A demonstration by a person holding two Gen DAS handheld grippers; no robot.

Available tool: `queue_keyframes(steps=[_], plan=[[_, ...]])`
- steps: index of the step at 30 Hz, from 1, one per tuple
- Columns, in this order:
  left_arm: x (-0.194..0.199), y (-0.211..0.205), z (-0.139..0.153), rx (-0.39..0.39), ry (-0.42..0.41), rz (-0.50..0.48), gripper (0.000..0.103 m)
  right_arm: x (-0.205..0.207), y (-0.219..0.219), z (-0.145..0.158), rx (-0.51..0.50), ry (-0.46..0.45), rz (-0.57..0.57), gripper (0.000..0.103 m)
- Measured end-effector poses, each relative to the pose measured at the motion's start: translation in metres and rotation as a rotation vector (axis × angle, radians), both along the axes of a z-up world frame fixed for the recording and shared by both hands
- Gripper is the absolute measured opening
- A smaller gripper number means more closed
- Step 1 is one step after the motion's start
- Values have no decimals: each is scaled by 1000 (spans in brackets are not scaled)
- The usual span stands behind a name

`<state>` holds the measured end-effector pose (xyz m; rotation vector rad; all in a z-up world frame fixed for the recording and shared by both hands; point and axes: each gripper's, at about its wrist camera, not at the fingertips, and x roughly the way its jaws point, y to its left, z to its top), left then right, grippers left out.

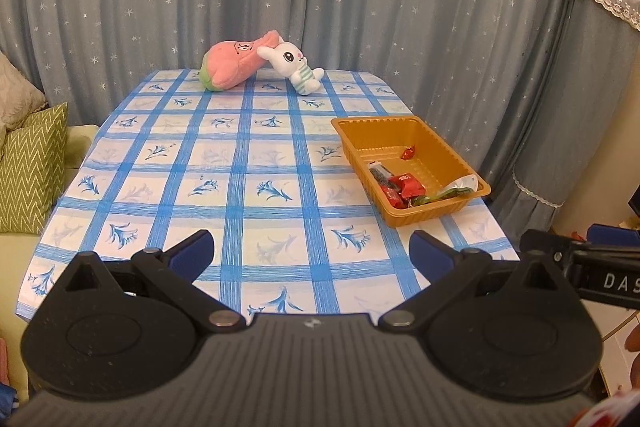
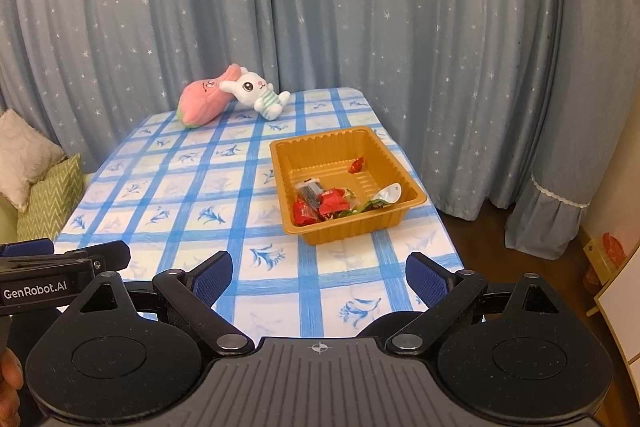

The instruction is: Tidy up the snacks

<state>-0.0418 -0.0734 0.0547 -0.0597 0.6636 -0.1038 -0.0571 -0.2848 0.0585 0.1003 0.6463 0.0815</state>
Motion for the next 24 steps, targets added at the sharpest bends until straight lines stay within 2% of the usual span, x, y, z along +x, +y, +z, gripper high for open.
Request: queue_keyframes(steps=[24], plan=[[0,0,-1,0,-4,-5,103,0,4,1,0,2,2,93]])
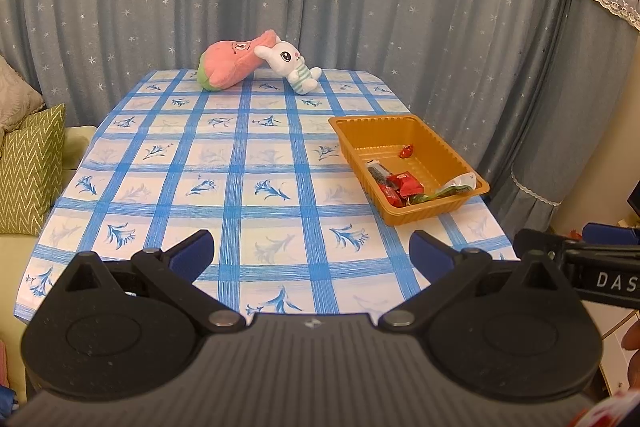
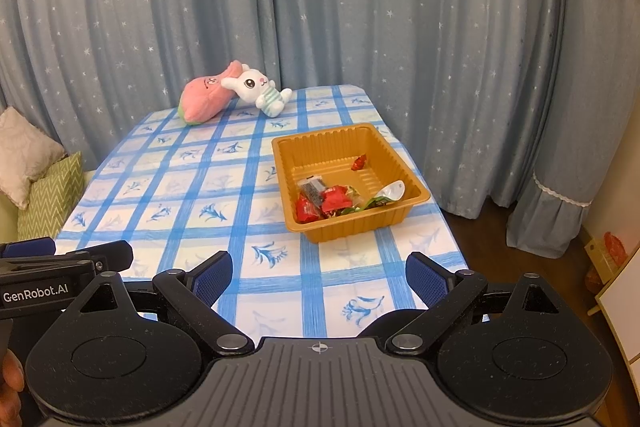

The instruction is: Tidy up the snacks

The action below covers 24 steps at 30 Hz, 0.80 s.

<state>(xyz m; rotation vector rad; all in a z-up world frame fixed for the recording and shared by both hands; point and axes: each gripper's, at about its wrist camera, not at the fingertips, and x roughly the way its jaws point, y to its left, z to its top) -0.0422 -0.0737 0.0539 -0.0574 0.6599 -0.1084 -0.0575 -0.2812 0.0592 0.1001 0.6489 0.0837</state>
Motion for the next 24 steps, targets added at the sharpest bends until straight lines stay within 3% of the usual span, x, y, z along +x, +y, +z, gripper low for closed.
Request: queue_keyframes(steps=[24], plan=[[1,-1,0,0,1,-2,103,1,-1,0,0,-1,-3,93]])
